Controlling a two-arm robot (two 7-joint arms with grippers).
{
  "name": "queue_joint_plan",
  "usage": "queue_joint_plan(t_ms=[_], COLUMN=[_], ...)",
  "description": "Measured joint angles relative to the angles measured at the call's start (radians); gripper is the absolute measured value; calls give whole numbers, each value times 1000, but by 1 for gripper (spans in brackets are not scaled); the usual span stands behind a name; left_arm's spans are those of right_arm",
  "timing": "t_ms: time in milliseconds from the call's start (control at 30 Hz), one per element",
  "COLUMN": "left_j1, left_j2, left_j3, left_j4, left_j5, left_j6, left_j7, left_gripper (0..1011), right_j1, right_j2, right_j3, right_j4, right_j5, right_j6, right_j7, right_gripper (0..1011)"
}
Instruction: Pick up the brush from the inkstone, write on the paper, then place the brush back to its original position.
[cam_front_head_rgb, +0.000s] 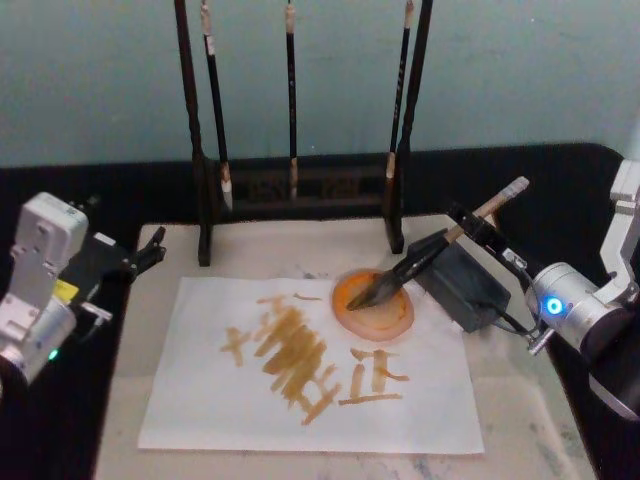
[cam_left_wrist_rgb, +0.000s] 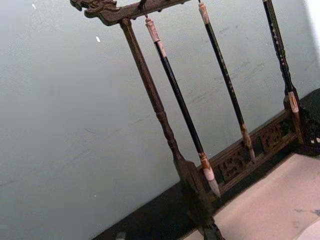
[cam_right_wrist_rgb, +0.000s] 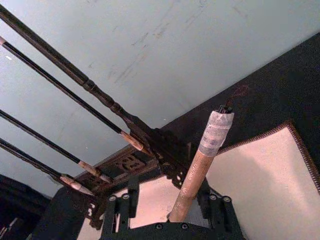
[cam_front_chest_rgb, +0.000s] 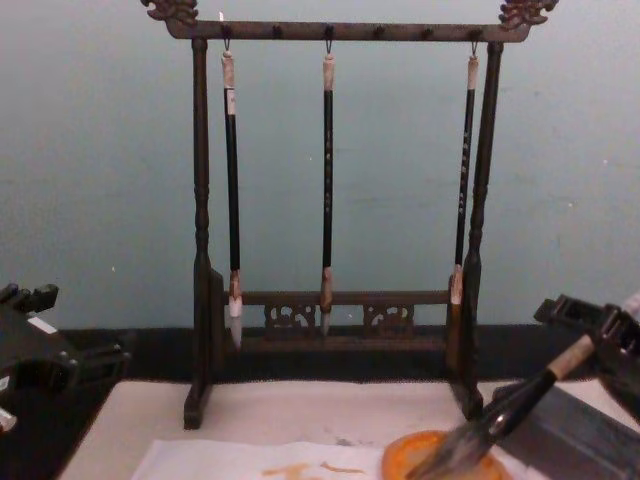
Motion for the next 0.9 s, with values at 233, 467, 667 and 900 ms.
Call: queue_joint_plan(t_ms=[233, 467, 667, 900], left_j1=[0, 0, 0, 0], left_j2=[0, 0, 0, 0], left_j3=[0, 0, 0, 0], left_j4=[0, 0, 0, 0], left_j5=[0, 0, 0, 0], left_j6=[0, 0, 0, 0], left_j7=[0, 0, 0, 0], left_gripper=[1009, 1010, 1010, 1010], right_j1=[0, 0, 0, 0], right_j2=[0, 0, 0, 0], right_j3=[1, 1, 1, 1], right_j4=[0, 0, 0, 0], right_j5=[0, -1, 0, -1], right_j6=[1, 1, 1, 1], right_j7=[0, 0, 0, 0], right_gripper=[546, 323, 173, 169])
